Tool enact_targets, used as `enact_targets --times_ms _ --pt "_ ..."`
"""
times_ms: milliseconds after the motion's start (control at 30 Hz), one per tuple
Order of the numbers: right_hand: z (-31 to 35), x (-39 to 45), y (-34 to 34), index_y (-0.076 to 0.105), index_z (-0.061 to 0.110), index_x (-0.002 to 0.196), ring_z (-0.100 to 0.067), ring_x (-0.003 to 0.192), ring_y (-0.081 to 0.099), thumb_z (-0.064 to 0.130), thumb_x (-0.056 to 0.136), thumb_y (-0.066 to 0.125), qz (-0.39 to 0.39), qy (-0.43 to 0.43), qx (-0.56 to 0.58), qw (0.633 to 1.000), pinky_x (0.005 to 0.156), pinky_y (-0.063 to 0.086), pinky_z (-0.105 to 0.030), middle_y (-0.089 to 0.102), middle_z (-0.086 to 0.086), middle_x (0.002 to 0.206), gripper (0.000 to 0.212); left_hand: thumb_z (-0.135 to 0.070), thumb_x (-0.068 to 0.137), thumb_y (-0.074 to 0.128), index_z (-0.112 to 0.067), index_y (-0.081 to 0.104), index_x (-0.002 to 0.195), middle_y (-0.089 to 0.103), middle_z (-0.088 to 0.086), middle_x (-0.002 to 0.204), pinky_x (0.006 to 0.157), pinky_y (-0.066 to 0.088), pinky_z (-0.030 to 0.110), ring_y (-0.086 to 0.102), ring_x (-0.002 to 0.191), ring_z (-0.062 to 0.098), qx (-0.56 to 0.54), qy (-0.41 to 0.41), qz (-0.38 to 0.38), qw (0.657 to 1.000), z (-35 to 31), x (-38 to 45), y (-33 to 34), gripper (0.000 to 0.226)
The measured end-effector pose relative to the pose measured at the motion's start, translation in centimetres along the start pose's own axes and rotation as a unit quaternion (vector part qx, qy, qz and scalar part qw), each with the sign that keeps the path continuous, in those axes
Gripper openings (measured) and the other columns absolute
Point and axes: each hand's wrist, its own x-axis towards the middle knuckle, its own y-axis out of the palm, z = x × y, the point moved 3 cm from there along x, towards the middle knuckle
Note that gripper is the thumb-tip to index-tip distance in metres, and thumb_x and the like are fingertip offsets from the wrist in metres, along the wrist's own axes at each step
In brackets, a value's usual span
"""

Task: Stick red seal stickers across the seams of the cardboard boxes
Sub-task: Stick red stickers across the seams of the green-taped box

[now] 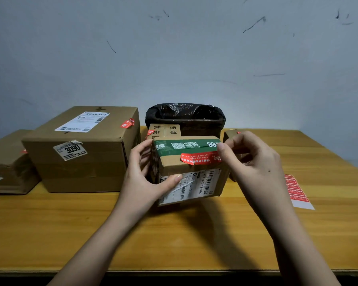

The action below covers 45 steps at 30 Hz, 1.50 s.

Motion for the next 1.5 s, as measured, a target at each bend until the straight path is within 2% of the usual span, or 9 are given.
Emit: enact_targets --times_ms 133,267,433,800,933,1200,1333,1400,1500 --pt "0.2 0.1 0.7 0.052 0.021 0.080 -0.006 0.075 0.064 0.026 0.081 0.075 0.052 0.028 0.055 0.997 0.072 0.052 -0.036 0.068 0.009 0.084 0.023 -0.047 0.052 0.081 -0.037 0.038 0.131 0.046 -0.007 0.138 0.110 0.039 0.032 0.043 0.129 0.002 -0.003 0.001 0.002 1.000 0.0 0.0 0.2 0.090" --pt "0.3 0.4 1.2 0.044 0.019 0.084 -0.013 0.082 0.067 0.020 0.078 0.074 0.075 0.039 0.085 0.993 0.081 0.054 -0.043 0.071 0.005 0.085 0.030 -0.046 0.052 0.081 -0.028 0.038 0.134 0.047 -0.007 0.138 0.109 0.040 0.034 0.045 0.128 0.002 0.001 0.008 0.007 1.000 -0.2 0.0 0.4 0.094" --pt "0.5 0.4 1.6 0.038 0.032 0.080 -0.024 0.081 0.065 0.045 0.069 0.072 0.069 0.038 0.067 0.995 0.080 0.050 -0.052 0.069 -0.008 0.086 0.038 -0.047 0.052 0.080 -0.029 0.038 0.134 0.046 -0.007 0.138 0.109 0.039 0.030 0.044 0.128 0.000 0.007 0.011 0.008 1.000 -0.3 -0.1 0.4 0.094" --pt "0.1 0.5 2.0 0.036 0.025 0.083 -0.027 0.083 0.062 0.023 0.074 0.076 0.056 0.063 0.064 0.994 0.076 0.050 -0.048 0.065 -0.011 0.086 0.040 -0.048 0.052 0.079 -0.039 0.036 0.130 0.045 -0.011 0.139 0.105 0.037 0.015 0.044 0.126 -0.006 0.013 0.022 0.020 0.999 -0.3 -0.1 0.7 0.090" --pt "-0.4 0.3 2.1 0.036 0.027 0.081 -0.028 0.084 0.062 0.016 0.075 0.077 0.041 0.068 0.083 0.993 0.077 0.050 -0.051 0.060 -0.001 0.078 0.043 -0.049 0.051 0.079 -0.042 0.036 0.127 0.045 -0.014 0.138 0.102 0.036 0.010 0.044 0.124 -0.009 0.012 0.021 0.023 0.999 -0.2 0.2 0.7 0.088" --pt "-0.7 1.0 1.7 0.037 0.032 0.080 -0.013 0.073 0.051 0.037 0.058 0.074 0.003 0.093 0.140 0.986 0.077 0.048 -0.051 0.049 0.008 0.076 0.043 -0.050 0.050 0.080 -0.040 0.035 0.131 0.043 -0.011 0.140 0.111 0.036 0.029 0.041 0.129 -0.002 0.001 -0.009 0.031 0.999 0.4 0.3 0.7 0.094" --pt "-1.3 1.2 1.3 0.037 0.029 0.082 -0.009 0.070 0.049 0.031 0.063 0.073 -0.007 0.090 0.146 0.985 0.072 0.047 -0.045 0.047 0.008 0.076 0.041 -0.052 0.052 0.081 -0.046 0.028 0.137 0.039 -0.008 0.143 0.113 0.034 0.039 0.038 0.133 0.004 0.006 -0.029 0.077 0.997 1.0 -0.1 0.5 0.100" --pt "-1.6 1.0 1.5 0.036 0.031 0.082 -0.012 0.069 0.049 0.033 0.063 0.073 -0.005 0.087 0.128 0.988 0.074 0.047 -0.045 0.047 0.006 0.075 0.041 -0.053 0.053 0.082 -0.052 0.028 0.136 0.039 -0.010 0.143 0.112 0.035 0.043 0.039 0.134 0.009 0.001 -0.036 0.107 0.994 1.4 -0.3 0.4 0.099" --pt "-2.1 0.6 1.8 0.038 0.042 0.077 -0.034 0.080 0.059 0.045 0.061 0.073 0.005 0.099 0.122 0.988 0.079 0.050 -0.054 0.053 -0.003 0.082 0.039 -0.058 0.052 0.082 -0.058 0.034 0.130 0.037 -0.014 0.145 0.111 0.035 0.046 0.039 0.135 0.016 -0.004 -0.058 0.140 0.988 2.0 -0.4 0.0 0.092"
